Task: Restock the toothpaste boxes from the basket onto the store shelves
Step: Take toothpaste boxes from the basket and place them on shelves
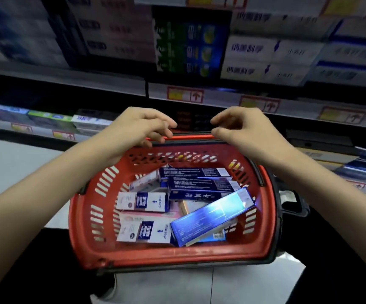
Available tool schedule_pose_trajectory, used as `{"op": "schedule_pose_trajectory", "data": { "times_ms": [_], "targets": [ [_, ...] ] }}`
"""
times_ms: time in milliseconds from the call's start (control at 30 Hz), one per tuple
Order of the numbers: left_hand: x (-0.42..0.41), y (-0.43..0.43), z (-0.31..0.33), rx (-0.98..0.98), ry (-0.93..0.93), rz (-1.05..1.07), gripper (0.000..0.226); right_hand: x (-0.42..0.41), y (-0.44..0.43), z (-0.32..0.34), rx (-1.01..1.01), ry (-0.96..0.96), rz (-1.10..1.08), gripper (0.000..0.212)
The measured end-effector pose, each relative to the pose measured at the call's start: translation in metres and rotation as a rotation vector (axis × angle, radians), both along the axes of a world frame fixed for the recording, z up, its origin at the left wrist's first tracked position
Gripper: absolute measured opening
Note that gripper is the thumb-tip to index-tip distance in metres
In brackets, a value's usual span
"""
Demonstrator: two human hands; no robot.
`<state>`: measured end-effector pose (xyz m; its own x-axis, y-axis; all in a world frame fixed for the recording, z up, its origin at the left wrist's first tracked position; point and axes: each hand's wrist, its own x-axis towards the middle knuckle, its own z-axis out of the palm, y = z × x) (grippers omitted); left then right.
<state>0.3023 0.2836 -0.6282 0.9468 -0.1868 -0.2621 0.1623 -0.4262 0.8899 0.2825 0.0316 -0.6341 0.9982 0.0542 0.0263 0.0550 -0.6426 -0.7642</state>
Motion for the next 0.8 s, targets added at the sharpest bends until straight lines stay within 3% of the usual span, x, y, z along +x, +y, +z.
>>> {"op": "schedule_pose_trajectory", "data": {
  "times_ms": [167, 300, 367, 433, 667, 800],
  "targets": [
    [-0.016, -0.026, -0.049, 0.342, 0.007, -0.259, 0.015, -0.004, 0.007, -0.014, -0.263, 0.057, 0.140, 0.020],
    [-0.062, -0.055, -0.089, 0.797, 0.058, -0.691, 0.053, -0.009, 0.001, -0.026, -0.330, 0.066, 0.132, 0.020],
    [-0.087, -0.066, -0.103, 0.908, 0.048, -0.776, 0.071, -0.013, -0.003, -0.028, -0.360, 0.054, 0.137, 0.020],
    [-0.101, -0.071, -0.115, 0.993, -0.079, -0.813, 0.077, -0.015, -0.006, -0.030, -0.376, 0.036, 0.144, 0.021],
    [-0.087, -0.069, -0.115, 0.907, -0.052, -0.714, 0.072, -0.019, -0.018, -0.024, -0.384, 0.029, 0.105, 0.021],
    [-0.054, -0.054, -0.083, 0.604, 0.040, -0.545, 0.063, -0.019, -0.028, -0.015, -0.345, 0.009, 0.033, 0.021]
  ]
}}
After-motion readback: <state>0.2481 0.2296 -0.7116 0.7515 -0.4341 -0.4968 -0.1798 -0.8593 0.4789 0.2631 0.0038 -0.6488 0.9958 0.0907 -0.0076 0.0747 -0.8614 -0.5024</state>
